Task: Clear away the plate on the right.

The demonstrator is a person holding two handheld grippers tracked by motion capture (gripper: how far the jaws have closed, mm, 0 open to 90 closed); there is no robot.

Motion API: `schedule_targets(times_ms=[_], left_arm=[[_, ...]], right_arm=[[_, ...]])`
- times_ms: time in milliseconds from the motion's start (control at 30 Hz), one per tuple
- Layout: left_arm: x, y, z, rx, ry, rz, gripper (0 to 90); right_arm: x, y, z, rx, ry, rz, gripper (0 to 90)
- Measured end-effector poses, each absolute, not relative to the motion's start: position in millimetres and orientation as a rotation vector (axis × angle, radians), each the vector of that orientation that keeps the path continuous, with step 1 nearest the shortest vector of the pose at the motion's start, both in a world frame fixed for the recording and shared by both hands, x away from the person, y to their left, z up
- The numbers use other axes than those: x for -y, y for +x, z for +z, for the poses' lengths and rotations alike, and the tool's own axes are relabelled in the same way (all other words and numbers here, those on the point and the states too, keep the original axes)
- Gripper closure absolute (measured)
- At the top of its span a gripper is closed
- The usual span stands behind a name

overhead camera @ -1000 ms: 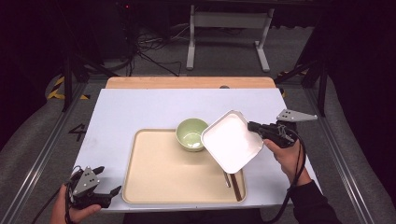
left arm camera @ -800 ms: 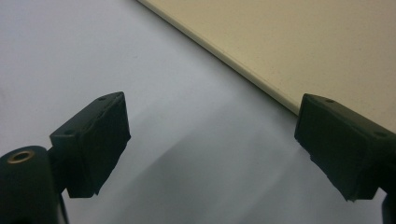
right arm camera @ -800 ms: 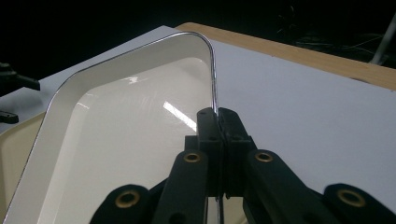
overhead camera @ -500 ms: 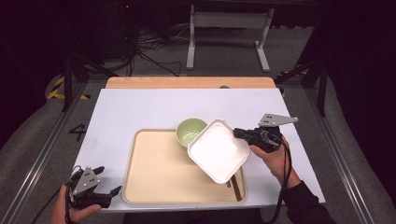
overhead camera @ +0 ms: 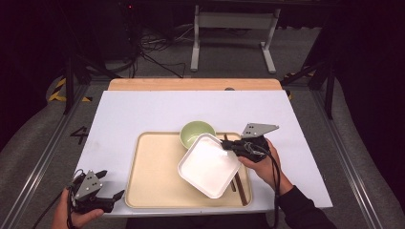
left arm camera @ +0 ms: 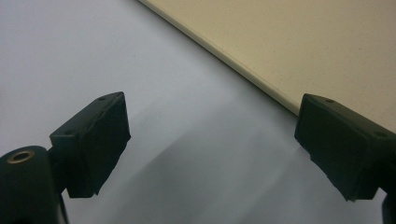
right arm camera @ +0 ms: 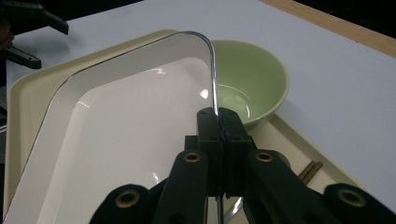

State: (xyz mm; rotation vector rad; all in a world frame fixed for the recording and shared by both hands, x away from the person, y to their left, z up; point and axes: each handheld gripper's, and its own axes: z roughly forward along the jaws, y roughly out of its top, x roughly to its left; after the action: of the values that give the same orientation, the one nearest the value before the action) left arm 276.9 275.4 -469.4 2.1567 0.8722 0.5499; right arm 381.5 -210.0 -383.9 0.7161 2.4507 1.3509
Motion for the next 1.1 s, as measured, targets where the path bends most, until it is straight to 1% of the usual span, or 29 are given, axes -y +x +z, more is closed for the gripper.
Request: schedule_targets(times_ms=[633,1100], left_arm=[[-275,278,-470,-0.869,2.166,0.548,11.1],[-276,277,-470,-0.867,2.163,0.556,11.2]], right_arm=[[169,377,-397,-2.508,0.545,1.248,89.2],[143,380,-401,-2.521,0.482,1.276,88.9]])
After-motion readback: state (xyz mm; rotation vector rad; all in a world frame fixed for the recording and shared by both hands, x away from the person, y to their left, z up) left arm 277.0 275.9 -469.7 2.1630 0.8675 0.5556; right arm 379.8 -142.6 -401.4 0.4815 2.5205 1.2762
